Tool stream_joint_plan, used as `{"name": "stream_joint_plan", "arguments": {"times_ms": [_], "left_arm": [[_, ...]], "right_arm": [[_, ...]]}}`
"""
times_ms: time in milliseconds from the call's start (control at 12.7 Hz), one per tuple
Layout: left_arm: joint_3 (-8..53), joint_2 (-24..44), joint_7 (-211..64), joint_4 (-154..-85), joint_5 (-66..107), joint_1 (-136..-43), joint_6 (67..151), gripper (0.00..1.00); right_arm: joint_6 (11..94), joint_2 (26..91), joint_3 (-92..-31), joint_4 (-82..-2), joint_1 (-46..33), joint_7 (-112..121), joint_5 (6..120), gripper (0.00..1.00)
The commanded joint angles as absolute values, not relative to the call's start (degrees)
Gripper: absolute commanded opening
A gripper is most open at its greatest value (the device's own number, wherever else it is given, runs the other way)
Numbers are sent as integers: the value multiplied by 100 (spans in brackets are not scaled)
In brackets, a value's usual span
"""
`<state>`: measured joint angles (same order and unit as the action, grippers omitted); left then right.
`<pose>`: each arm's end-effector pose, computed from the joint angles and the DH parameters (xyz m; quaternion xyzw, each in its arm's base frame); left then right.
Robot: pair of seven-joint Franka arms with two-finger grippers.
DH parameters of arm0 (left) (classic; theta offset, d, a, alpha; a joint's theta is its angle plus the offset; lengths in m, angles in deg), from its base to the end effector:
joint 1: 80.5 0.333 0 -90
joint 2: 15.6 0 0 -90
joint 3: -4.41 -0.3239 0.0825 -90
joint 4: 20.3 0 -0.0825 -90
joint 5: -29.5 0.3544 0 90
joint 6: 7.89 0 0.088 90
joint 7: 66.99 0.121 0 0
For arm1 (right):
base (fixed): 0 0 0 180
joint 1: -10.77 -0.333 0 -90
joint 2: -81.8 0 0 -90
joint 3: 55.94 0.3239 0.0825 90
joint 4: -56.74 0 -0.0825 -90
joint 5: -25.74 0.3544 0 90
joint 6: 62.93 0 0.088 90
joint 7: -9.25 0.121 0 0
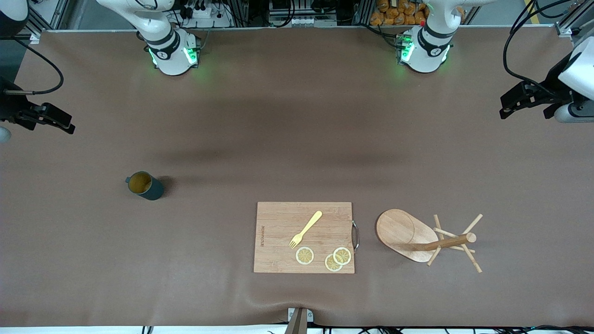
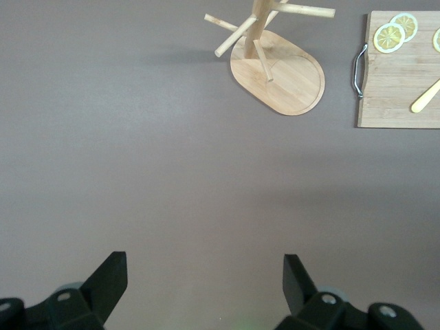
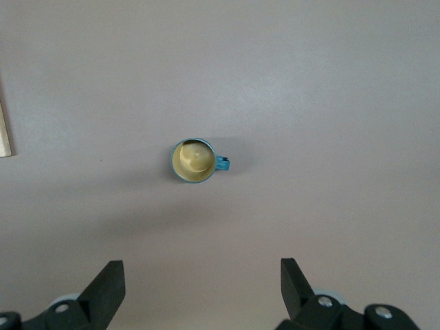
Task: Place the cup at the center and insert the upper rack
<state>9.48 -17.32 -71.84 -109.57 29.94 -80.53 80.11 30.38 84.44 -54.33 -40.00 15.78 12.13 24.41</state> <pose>0.5103 -0.0454 0.6364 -1.0000 0.0020 -0.0043 0.0048 0.5122 -0.0328 0.5951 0.9984 -0.0540 -0.0070 0.0122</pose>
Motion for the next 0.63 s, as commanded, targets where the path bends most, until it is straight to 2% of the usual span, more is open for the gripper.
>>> {"name": "stream_joint_plan", "arguments": {"times_ms": [0, 552], "left_arm": [[977, -1683, -7262, -10819, 3091, -8041, 7930, 100], [986, -1683, -7253, -10854, 3117, -7998, 7930, 100]], "right_arm": [[2997, 8373, -5400, -3906, 1657, 1250, 2521, 100], [3120, 8347, -5391, -3915, 1613, 1268, 2521, 100]]}}
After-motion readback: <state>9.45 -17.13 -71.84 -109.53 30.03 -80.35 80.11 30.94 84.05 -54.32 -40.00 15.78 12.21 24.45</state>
